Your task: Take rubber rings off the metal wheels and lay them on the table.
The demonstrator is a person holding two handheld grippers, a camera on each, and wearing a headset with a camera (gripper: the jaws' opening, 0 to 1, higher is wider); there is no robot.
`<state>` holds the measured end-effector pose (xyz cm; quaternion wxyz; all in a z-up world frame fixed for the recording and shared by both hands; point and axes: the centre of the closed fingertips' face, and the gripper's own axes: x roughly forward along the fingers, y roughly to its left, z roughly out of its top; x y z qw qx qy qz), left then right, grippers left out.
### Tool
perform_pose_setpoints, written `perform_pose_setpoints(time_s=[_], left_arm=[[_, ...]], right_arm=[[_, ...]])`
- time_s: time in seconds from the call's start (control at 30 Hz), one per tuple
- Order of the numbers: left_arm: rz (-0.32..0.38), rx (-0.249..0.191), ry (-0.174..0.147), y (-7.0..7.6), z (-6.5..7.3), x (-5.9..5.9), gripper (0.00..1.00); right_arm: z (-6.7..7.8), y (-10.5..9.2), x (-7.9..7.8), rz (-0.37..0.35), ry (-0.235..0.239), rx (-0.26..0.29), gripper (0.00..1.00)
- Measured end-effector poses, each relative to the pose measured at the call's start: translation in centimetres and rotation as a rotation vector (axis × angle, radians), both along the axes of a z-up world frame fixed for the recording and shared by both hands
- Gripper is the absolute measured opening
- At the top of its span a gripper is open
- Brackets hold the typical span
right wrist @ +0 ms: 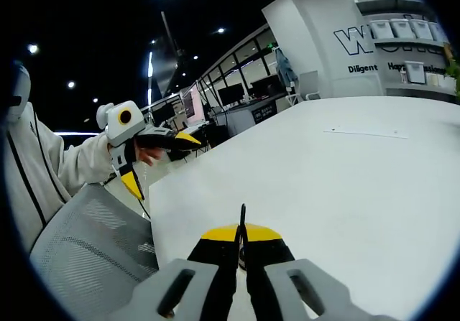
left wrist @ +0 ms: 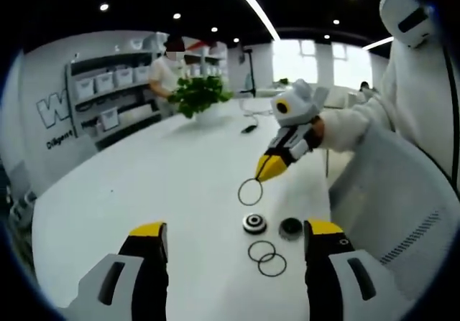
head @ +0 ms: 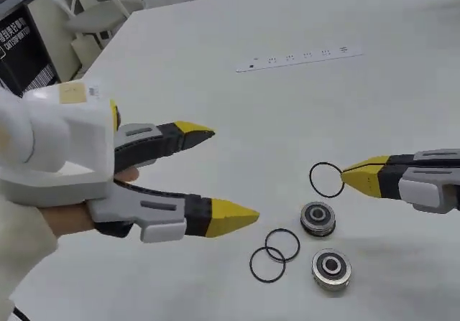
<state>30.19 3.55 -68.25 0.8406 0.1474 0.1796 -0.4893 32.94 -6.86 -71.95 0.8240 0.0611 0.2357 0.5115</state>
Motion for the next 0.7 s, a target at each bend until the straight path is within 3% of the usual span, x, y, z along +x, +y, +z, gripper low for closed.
perform_pose_setpoints(time_s=[0.03, 0.23, 0.37, 0.7], left_arm=[[0.010, 0.000, 0.013, 0.4, 0.0, -0.3, 0.81], [0.046, 0.022, 0.017, 2.5, -0.3, -1.5, 0.86], [0.078, -0.010, 0.045, 3.3, -0.3, -2.2, 0.91], [0.141, -0.018, 0.080, 5.7, -1.0, -3.9, 0.98]], right_arm=[[0.1, 0.1, -0.1, 0.003, -0.003, 0.001, 0.00], [0.8, 0.4, -0.2, 0.013, -0.018, 0.004, 0.00], [1.2, 0.7, -0.5, 0.025, -0.026, 0.002, 0.00], [2.3, 1.9, -1.0, 0.078, -0.038, 0.003, 0.00]])
